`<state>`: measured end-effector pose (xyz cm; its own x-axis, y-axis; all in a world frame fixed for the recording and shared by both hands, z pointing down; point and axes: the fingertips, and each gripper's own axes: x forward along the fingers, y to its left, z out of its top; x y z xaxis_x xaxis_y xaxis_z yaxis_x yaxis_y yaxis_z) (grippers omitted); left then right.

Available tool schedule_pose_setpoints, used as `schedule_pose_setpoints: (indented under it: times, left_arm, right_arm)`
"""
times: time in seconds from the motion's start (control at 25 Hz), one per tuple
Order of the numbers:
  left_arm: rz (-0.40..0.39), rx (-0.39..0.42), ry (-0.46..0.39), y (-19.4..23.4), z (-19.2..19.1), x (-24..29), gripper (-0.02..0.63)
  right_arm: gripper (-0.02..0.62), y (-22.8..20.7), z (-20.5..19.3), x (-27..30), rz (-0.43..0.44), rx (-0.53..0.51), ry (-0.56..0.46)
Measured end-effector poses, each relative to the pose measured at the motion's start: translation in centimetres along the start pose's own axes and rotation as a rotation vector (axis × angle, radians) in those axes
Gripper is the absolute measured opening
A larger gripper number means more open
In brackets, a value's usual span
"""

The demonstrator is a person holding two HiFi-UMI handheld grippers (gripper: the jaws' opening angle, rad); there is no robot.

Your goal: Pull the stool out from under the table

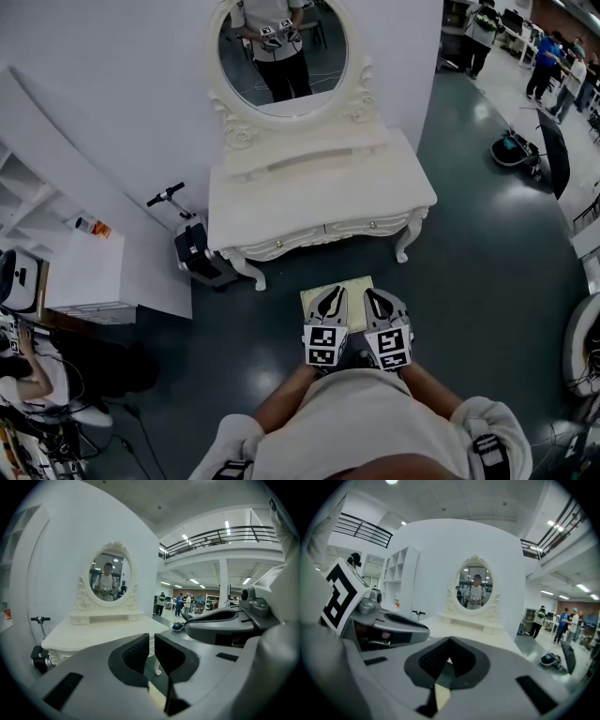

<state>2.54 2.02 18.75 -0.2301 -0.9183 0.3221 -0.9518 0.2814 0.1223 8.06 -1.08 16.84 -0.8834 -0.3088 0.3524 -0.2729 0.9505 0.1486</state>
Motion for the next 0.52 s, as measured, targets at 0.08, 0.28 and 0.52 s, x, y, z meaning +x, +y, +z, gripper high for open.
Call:
schedule_pose_setpoints:
  times: [0.08, 0.28, 0.52]
  left_arm:
    - [-0.003, 0.008, -0.003, -0.1, -0.2, -0.2, 0.041]
    - [-0.01, 0.009, -0.029, -0.5, 0.2, -0.8, 0.04]
    - [-0.009, 0.002, -0.014, -1.3, 0.4, -1.5, 0.04]
  right_arm:
    - [0.014, 0.3, 0.0, -0.2, 0.004, -0.003, -0.003]
    - [0.014, 1.2, 0.2, -0.5, 0.026, -0.002, -0.005]
    - [0.014, 1.3, 0.1, -1.1, 0.035, -0.003, 0.001]
